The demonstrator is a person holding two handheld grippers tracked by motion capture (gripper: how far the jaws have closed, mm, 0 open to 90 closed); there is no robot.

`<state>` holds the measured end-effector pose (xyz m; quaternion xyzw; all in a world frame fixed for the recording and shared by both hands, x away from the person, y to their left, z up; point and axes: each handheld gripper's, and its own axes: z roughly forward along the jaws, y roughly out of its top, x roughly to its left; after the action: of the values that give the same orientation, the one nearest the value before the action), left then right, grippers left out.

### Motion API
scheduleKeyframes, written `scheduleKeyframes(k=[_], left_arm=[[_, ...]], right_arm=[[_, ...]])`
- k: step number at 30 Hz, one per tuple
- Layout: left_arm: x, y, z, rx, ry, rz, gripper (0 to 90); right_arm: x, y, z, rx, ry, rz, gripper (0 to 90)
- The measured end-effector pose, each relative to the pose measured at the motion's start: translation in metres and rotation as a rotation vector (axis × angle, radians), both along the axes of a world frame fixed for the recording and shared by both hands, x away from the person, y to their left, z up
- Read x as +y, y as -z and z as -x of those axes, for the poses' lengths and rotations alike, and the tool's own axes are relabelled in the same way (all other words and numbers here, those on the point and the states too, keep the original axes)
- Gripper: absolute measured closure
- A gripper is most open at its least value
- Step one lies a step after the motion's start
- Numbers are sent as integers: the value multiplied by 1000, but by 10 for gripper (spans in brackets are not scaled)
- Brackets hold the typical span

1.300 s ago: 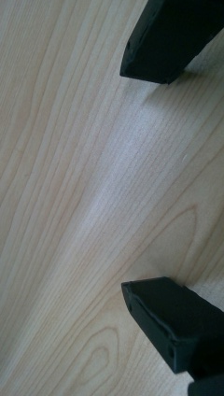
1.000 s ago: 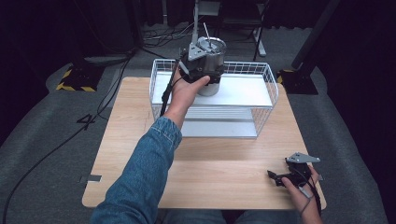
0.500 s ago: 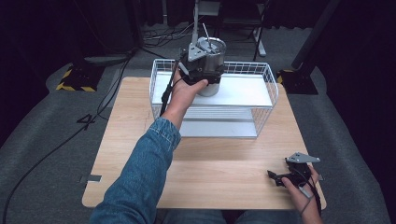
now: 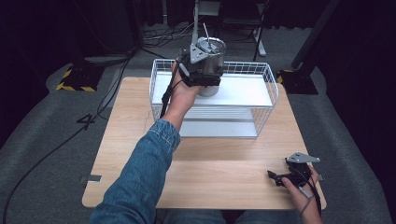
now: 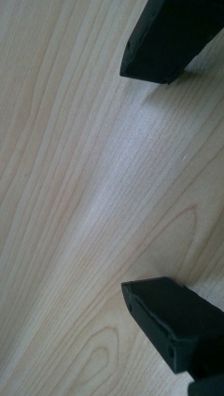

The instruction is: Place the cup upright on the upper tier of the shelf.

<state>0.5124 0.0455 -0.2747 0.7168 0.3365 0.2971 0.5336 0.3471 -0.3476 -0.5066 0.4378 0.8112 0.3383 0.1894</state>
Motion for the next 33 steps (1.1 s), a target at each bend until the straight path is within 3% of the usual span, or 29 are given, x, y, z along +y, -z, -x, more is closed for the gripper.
scheduleKeyframes(k=[4,13,19,33], left_arm=[[2,-4,4,-5,-4,39,0],[16,-15,20,-31,26,48,0],[27,-22,40,-54,44,23,0],[59,-23,89,-51,53,29,0]], right_arm=[[0,0,0,0,0,0,5],[0,0,0,2,0,-2,5],[0,0,0,3,0,-2,4],[0,0,0,3,0,-1,4]])
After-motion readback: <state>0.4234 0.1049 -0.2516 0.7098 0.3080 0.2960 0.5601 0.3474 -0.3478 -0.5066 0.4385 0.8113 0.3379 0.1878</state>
